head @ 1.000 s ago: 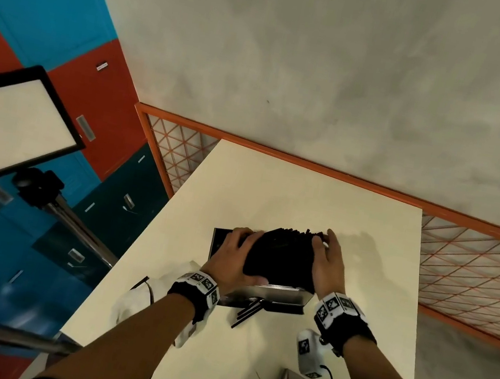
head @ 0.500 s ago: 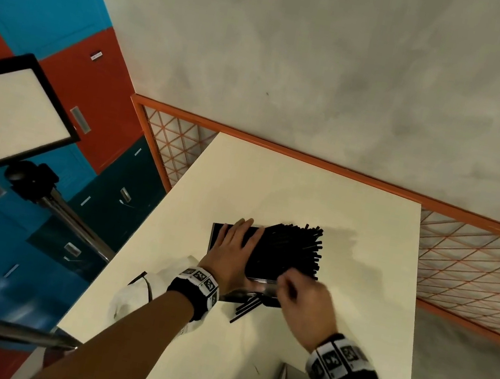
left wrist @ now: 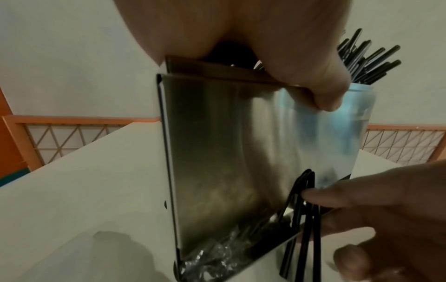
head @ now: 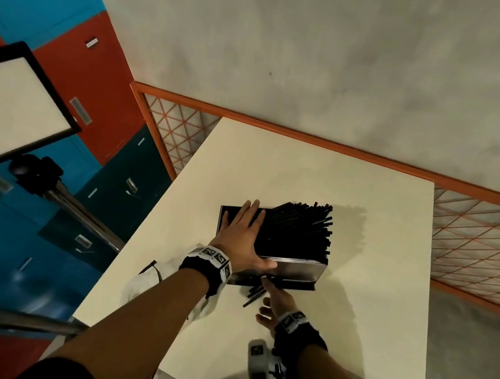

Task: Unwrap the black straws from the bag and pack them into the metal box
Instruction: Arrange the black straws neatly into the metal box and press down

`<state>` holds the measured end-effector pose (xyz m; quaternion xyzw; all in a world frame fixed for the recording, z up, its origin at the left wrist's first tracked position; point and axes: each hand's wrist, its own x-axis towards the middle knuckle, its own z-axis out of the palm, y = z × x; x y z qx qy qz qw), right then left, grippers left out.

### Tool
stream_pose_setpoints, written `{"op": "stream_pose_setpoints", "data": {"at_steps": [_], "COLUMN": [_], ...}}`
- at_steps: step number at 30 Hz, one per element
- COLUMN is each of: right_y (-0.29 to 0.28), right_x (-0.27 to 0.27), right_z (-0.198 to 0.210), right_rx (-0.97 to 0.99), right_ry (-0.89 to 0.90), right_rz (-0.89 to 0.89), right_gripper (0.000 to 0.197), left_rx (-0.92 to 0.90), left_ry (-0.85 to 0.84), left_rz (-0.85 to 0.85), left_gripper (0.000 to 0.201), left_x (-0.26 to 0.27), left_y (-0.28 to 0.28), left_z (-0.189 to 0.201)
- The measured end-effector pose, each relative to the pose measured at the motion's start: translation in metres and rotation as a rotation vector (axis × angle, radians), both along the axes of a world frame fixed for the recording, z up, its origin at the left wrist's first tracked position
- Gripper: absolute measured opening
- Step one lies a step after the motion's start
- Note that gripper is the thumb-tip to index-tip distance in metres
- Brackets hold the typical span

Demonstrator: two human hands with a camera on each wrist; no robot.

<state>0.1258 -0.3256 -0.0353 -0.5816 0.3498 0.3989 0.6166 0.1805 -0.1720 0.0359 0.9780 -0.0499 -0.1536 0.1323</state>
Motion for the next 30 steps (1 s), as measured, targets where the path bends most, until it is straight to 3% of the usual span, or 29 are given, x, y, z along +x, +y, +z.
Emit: {"op": "stream_pose_setpoints", "data": {"at_steps": [5, 9, 12, 17, 25, 30], "right_y": [0.014, 0.019, 0.019, 0.013, 0.006, 0.004], "right_x": [0.004, 0.003, 0.0, -0.019, -0.038, -0.06], "right_z": [-0.008, -0.013, -0.017, -0.028, -0.017, -0.001], "right_rx": [0.098, 0.113, 0.024, -0.158, -0.143, -0.053], "right_ry": [0.053, 0.039, 0.001, -0.121, -0.039, 0.123], "right_rz": [-0.248, -0.304, -0.206, 0.057, 0.229, 0.426], "right_gripper": [0.035, 0.028, 0.022, 0.026, 0.023, 0.025], "left_rx": [-0.018, -0.034, -0.048, -0.053, -0.063, -0.069], "left_ry": [-0.008, -0.014, -0.013, -0.047, -0.066, -0.077], "left_rz": [0.017, 0.023, 0.018, 0.012, 0.023, 0.024], "left_gripper": [0.128, 0.129, 0.128, 0.127, 0.127, 0.13], "left_x": [0.0, 0.002, 0.003, -0.001, -0.01, -0.01], "left_y": [0.001, 0.002, 0.004, 0.003, 0.0, 0.0], "left_z": [-0.003, -0.007, -0.008, -0.011, -0.014, -0.017]}}
